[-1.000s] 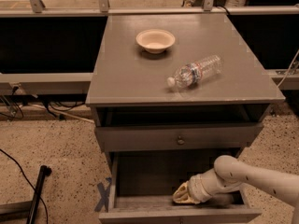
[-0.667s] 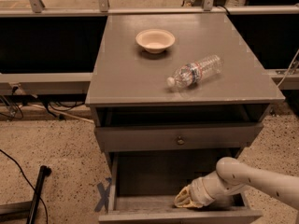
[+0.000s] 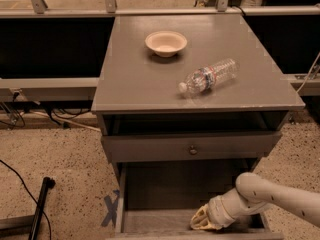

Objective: Open middle drawer

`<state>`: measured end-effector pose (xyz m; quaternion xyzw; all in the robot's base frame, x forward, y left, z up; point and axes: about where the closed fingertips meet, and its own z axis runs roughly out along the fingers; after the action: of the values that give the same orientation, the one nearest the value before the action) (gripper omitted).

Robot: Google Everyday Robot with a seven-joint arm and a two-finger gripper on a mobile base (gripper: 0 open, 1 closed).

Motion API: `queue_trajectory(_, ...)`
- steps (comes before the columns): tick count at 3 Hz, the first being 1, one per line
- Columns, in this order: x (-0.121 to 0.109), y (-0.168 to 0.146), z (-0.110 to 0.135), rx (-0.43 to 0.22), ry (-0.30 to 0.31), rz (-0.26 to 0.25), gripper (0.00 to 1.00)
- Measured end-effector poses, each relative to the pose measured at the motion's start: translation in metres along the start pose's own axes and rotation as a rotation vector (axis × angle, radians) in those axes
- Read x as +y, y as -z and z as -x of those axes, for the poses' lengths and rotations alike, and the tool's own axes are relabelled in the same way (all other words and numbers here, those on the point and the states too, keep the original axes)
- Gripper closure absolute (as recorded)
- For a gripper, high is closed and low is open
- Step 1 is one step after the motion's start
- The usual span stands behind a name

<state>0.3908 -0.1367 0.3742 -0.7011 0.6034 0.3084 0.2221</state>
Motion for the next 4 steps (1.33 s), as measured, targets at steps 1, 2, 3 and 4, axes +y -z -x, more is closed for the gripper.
queue_trajectory(1, -0.001, 0.0, 0.0, 0.0, 0.0, 0.0, 1.0)
queue_trajectory(2, 0.007, 0.024, 0.007, -0.037, 0.009, -0.037, 1.0)
queue_trajectory(3, 0.005, 0.059, 0.017, -0.072, 0.027, -0.108, 1.0)
queue_trajectory(4, -0.001, 0.086, 0.021, -0.104, 0.024, -0.171, 1.0)
